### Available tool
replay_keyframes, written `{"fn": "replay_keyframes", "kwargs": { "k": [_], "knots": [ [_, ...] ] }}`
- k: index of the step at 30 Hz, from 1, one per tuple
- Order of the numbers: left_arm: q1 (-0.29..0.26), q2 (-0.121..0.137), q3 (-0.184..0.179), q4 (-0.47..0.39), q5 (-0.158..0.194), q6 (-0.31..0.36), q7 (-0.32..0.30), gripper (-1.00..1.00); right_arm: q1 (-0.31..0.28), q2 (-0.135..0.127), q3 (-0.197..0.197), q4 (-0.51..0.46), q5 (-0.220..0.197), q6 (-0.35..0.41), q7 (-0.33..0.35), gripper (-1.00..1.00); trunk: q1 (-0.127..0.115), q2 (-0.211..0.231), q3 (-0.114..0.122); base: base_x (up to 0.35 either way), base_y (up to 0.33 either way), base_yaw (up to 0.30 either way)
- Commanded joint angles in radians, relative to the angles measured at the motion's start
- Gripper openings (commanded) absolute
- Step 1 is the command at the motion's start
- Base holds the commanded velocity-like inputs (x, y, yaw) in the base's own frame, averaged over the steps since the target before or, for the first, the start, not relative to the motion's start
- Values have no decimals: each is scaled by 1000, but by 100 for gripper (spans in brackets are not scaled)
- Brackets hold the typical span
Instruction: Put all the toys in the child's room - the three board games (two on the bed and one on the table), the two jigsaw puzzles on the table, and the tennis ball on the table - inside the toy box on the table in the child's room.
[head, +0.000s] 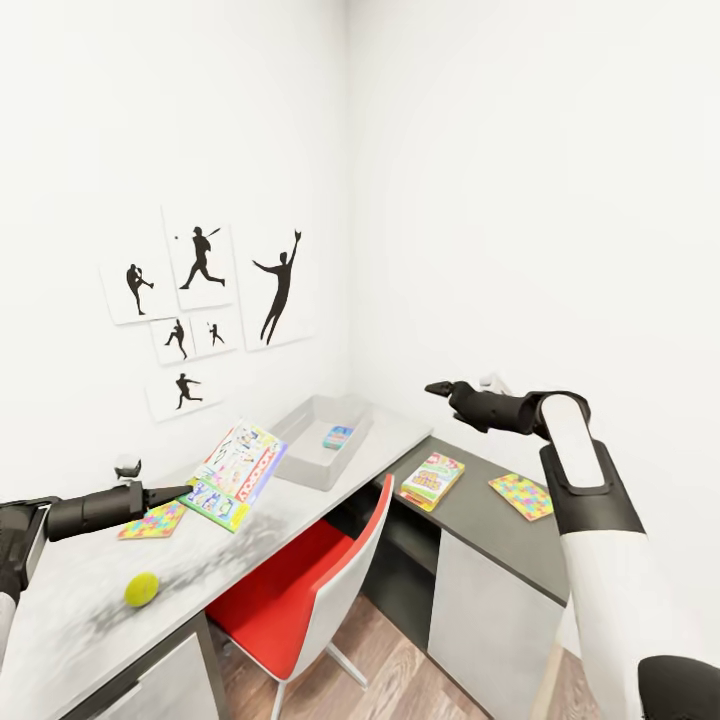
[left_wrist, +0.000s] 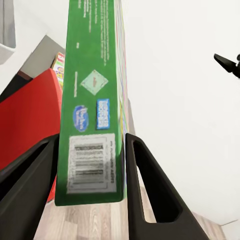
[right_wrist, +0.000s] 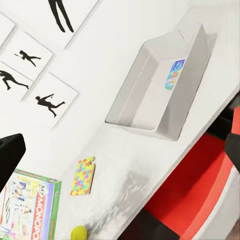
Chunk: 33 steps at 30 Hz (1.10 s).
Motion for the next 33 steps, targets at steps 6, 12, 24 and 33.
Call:
{"fn": "replay_keyframes", "kwargs": {
  "k": [6,12,24,33],
  "knots": [
    [-1,0,5,0,-10,13,-8,-100,10,2,3,-20,-4,2,-17,100,1,-1,-1,192,0,73],
    [-1,-1,5,0,-11,13,-8,-100,13,1,2,-23,-9,2,-17,100,1,-1,-1,289,-97,271],
    [-1,-2,6,1,-11,14,-8,-100,16,0,2,-26,-12,5,-13,100,1,-1,-1,293,-79,196],
    [-1,-1,6,1,-11,14,-8,-100,22,0,2,-26,-11,6,-15,100,1,-1,-1,50,-11,3]
  ]
}}
